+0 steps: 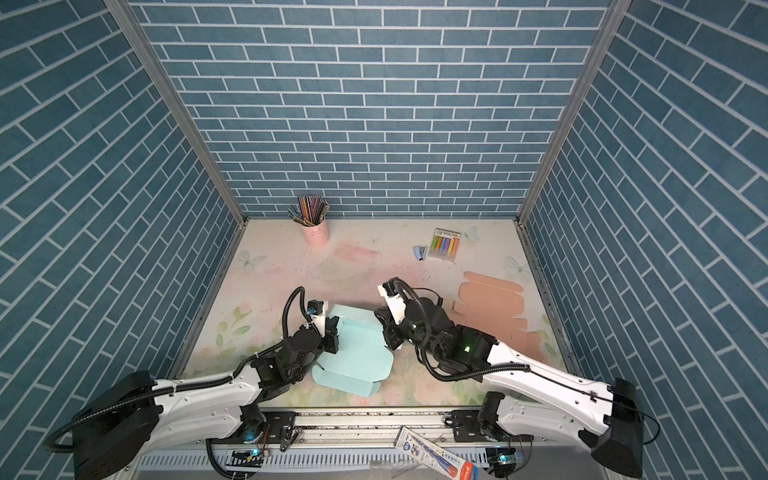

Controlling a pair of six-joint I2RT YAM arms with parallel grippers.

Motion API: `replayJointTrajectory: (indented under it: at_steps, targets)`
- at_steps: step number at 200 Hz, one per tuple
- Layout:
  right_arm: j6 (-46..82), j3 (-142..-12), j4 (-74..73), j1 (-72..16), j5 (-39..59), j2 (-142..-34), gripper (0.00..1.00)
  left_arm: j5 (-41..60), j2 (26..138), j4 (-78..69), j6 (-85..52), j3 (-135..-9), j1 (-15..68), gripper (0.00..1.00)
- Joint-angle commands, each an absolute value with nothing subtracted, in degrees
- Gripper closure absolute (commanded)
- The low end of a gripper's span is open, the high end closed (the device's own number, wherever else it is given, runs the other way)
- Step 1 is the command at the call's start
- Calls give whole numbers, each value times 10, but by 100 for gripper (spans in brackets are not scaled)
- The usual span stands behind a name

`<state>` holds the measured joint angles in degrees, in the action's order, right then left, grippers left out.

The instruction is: Fold the paper box

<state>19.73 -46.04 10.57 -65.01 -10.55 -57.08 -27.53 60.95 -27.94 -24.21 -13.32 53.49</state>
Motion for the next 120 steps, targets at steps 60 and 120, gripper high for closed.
replayJointTrajectory:
  at_steps: [60,120]
  targets:
    - [212,-456,160,-667,-233,-643,90,-311,573,-188,-292,-175,528,100]
    - [179,-480,84,-667,-195,-709,90,-292,564,-198,-287,-169,529,100]
